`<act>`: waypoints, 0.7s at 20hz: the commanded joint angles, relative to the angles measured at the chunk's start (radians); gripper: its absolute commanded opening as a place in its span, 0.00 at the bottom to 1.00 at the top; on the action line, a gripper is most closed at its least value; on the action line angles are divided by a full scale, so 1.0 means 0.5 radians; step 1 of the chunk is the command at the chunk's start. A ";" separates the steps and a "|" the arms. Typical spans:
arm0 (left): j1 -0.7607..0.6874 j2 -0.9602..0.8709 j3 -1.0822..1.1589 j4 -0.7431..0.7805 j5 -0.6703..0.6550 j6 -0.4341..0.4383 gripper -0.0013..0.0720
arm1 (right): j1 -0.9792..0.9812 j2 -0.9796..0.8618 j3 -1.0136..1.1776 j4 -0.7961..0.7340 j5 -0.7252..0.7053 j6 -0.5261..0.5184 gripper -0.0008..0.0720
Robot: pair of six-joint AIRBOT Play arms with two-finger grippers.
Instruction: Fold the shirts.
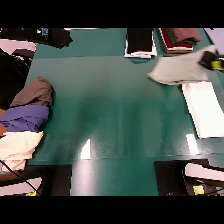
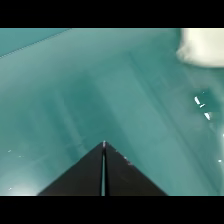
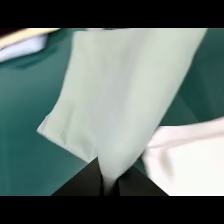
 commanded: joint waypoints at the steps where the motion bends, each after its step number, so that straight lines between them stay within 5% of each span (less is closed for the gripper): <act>1: -0.005 -0.002 -0.001 -0.012 0.004 -0.026 0.05 | -0.330 0.130 -0.092 0.002 -0.009 0.034 0.04; 10: -0.005 -0.001 -0.001 -0.012 -0.027 -0.047 0.05 | -0.274 0.136 0.345 0.081 0.153 0.105 0.04; 14: -0.005 -0.002 -0.001 -0.011 -0.066 -0.044 0.05 | -0.280 0.172 0.472 -0.141 0.380 0.142 0.04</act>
